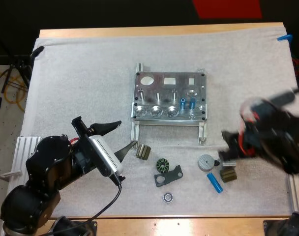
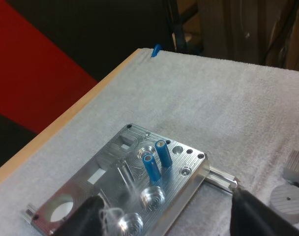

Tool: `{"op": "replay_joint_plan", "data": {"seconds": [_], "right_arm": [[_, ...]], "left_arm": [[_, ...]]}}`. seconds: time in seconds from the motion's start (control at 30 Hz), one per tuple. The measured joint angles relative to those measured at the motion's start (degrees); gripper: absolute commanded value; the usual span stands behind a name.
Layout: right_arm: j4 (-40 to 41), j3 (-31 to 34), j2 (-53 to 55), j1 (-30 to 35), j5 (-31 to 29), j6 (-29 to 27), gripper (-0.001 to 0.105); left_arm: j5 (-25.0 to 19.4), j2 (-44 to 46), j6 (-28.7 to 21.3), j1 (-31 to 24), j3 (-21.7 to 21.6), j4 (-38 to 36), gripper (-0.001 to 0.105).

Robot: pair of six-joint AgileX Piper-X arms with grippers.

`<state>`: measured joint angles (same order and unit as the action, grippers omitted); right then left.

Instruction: Load cells from left to right

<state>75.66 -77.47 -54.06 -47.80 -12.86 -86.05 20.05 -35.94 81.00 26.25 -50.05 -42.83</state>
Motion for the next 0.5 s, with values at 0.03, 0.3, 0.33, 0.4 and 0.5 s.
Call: {"op": "replay_joint_plan", "data": {"seconds": [0.03,0.3,0.33,0.4,0.5], "right_arm": [[0.28,1.27,2.33,-1.91,-1.09,2.05,0.056],[7.82,7.52,11.34,-11.29,-5.89,12.61,0.056],[8.71,8.20,12.05,-12.49,-6.63,13.65,0.056],[9.63,9.03,12.96,-13.89,-7.81,14.16,0.056],[9.83,9.98,14.46,-15.38,-9.23,14.52,0.056]], "left_arm": [[0.00,-0.56,0.00,0.71,0.00,-0.03,0.054],[0.00,-7.07,0.00,9.32,0.00,0.48,0.054],[0.17,-8.34,0.00,10.63,-0.34,0.61,0.054],[1.44,-10.87,0.00,12.19,-1.00,0.55,0.054],[3.12,-15.63,-1.18,15.26,-3.27,0.55,0.054]]}}
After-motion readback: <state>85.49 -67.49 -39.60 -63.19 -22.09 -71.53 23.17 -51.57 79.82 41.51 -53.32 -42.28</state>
